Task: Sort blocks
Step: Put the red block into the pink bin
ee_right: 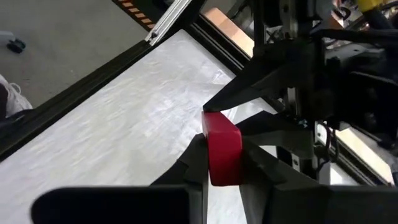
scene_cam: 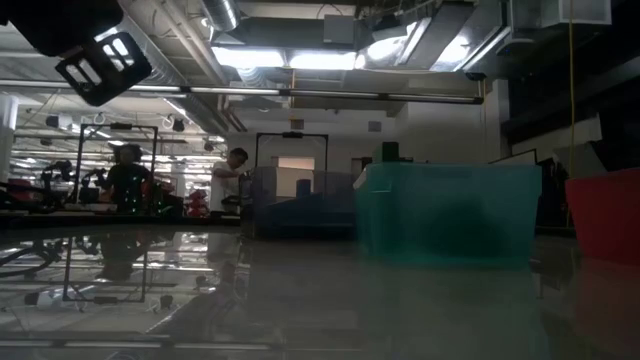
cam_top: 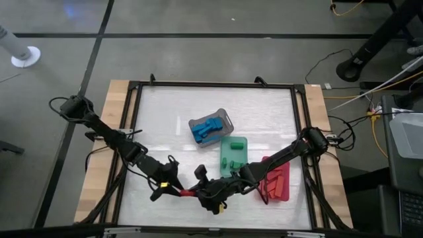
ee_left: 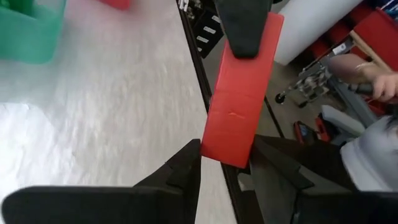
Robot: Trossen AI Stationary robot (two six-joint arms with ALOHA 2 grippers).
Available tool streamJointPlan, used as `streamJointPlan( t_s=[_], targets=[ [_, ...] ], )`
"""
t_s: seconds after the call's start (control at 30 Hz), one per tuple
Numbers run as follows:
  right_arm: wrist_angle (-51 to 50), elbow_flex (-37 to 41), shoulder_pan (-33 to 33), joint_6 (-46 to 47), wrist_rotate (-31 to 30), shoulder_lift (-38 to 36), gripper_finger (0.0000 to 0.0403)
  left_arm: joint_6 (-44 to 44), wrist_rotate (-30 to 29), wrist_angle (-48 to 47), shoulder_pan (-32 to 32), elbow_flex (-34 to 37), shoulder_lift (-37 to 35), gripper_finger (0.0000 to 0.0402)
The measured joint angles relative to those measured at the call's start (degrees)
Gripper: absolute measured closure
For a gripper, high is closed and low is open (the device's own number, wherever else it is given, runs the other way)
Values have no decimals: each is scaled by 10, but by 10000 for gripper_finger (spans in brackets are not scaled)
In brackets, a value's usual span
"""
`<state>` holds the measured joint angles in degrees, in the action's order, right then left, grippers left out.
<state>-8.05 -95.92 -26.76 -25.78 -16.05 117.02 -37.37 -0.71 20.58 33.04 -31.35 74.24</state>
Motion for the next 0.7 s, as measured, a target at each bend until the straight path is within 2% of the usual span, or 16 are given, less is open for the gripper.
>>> streamJointPlan(
  t_s=[0.13, 0.27, 0.4, 0.57, 0.7],
  targets=[
    [-61, -34, 0, 24, -4, 0, 346, 25, -4, 0, -2, -1, -4, 290],
    [-172, -98, -2, 73, -13, 0, 344, 49, 14, -31, -14, -2, -37, 290],
    [-295, -171, -5, 112, -25, -4, 346, 64, 47, -118, -19, 1, -96, 290],
    [-486, -267, -17, 203, -63, -4, 343, 112, 37, -245, -21, 1, -190, 290],
    [-646, -336, -33, 297, -98, -4, 345, 135, 8, -299, -18, 0, -256, 290]
  ],
)
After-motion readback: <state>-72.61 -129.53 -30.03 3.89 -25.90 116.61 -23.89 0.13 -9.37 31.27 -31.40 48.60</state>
